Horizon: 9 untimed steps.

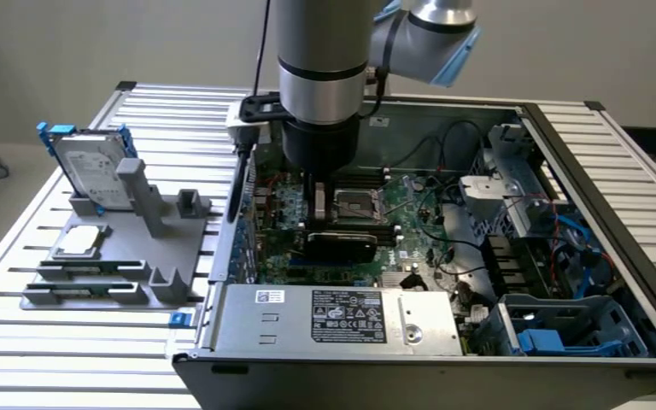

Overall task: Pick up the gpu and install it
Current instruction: 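Press down on the gpu until it lock into place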

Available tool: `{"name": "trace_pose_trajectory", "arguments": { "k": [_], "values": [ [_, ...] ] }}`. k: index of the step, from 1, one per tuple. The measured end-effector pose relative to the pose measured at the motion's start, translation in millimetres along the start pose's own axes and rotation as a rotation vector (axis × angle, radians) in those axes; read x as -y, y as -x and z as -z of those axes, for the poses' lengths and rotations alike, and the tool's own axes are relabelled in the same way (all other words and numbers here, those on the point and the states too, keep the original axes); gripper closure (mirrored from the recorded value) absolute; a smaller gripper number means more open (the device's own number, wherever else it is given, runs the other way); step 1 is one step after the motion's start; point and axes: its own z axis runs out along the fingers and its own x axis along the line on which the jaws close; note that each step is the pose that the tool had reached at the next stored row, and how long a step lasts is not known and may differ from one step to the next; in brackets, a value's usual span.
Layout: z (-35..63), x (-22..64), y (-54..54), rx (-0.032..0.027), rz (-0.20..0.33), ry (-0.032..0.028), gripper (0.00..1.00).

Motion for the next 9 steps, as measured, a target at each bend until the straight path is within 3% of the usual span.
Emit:
{"name": "trace_pose_trajectory", "arguments": {
  "k": [9],
  "values": [
    [-7.1,-0.4,0.6,-0.0018,0.000,0.0001,0.89]
  ]
}}
